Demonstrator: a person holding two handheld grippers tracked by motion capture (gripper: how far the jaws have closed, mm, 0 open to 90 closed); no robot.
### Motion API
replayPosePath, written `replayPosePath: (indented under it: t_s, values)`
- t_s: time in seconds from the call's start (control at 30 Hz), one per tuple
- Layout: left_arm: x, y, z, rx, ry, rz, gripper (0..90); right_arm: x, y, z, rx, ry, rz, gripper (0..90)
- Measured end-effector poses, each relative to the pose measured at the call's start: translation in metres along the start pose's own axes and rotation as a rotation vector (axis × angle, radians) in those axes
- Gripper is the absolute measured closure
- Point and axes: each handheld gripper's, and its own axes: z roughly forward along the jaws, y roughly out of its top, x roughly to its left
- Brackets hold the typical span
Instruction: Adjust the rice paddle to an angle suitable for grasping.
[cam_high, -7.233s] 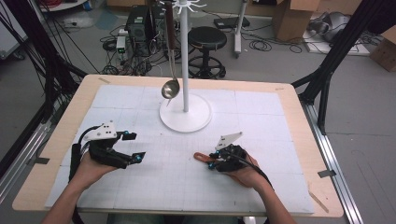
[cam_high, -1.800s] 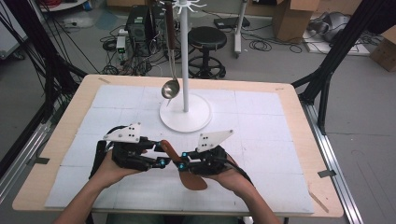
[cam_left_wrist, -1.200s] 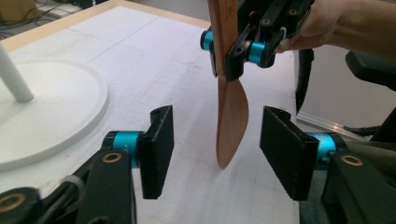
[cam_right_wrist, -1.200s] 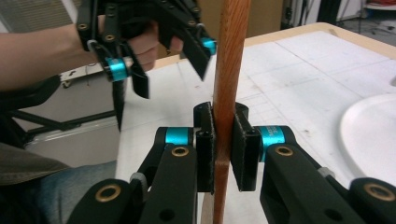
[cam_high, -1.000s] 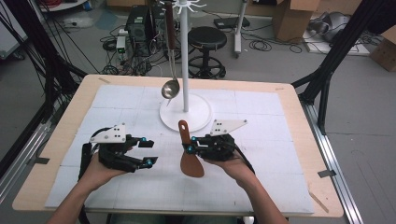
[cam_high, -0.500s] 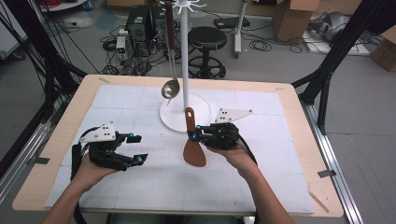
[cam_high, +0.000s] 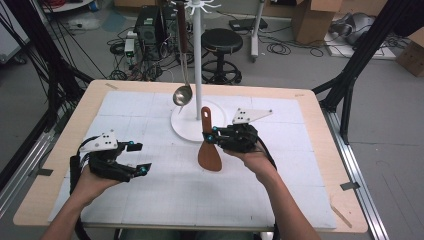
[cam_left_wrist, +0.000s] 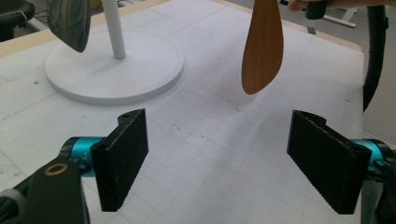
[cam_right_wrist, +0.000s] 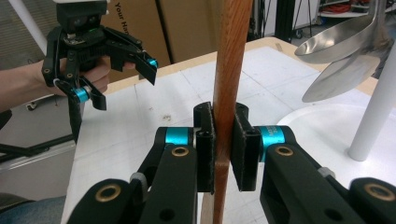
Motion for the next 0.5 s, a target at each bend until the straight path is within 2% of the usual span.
replayPosePath:
  t_s: [0.33, 0.5]
  values:
    - [0.005, -0.003, -0.002, 0.004, 0.035, -0.007, 16.6, -0.007, 0.008, -0.001, -0.012, -0.009, -0.001, 82.0]
    - [0.005, -0.003, -0.003, -0.003, 0.035, -0.007, 16.3, -0.010, 0.014, 0.001, -0.010, -0.009, -0.005, 82.0]
